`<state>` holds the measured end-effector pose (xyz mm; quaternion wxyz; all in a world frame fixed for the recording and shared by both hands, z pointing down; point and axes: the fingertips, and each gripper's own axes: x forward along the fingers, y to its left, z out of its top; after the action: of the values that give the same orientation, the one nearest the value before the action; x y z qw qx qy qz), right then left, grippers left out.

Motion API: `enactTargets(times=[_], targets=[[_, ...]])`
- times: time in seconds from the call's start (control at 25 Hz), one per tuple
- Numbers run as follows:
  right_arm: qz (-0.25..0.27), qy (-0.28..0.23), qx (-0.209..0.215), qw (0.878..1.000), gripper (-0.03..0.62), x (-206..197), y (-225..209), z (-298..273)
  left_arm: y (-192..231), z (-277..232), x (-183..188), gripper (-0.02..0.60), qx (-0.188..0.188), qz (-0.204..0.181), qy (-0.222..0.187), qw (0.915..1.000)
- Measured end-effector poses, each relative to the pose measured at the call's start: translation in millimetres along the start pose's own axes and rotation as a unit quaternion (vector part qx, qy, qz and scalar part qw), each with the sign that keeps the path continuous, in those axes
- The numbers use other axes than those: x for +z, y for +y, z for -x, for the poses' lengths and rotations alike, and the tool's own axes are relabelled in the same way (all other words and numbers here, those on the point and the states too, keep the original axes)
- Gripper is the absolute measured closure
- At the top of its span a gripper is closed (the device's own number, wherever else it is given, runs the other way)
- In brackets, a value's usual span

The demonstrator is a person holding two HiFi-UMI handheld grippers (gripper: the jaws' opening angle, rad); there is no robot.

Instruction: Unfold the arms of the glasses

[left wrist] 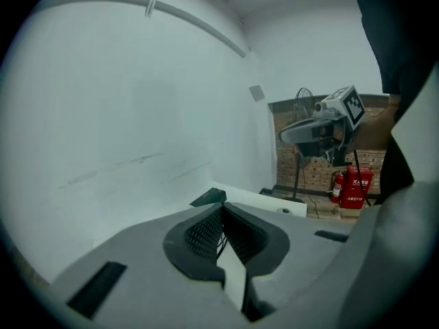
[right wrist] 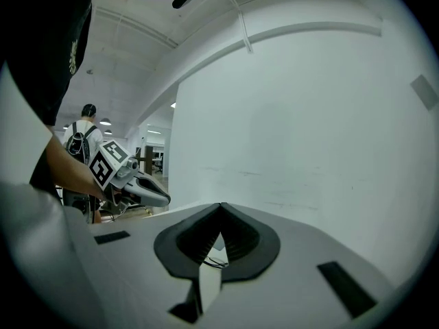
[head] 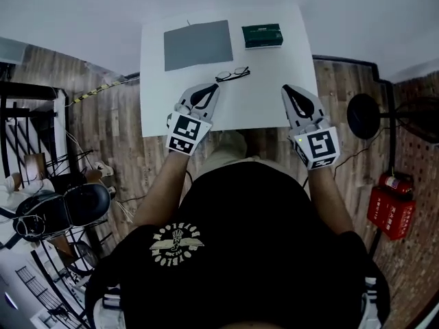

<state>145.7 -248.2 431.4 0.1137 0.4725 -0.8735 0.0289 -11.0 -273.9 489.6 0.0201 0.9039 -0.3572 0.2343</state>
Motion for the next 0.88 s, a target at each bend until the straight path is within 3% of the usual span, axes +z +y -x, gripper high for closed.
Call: enactTargets(times=[0.52, 0.88], targets=[[-0.027, 0.049, -0.025, 0.998, 0.594, -34, -28, -53, 26, -104, -87, 0.574, -0.048, -0.050, 0.099, 0.9926], [-0.059, 0.086, -0.041, 0.994, 0.594, -62, -40, -76, 32, -156, -136, 0.574, -0.088, -0.109, 0.185, 0.9727]])
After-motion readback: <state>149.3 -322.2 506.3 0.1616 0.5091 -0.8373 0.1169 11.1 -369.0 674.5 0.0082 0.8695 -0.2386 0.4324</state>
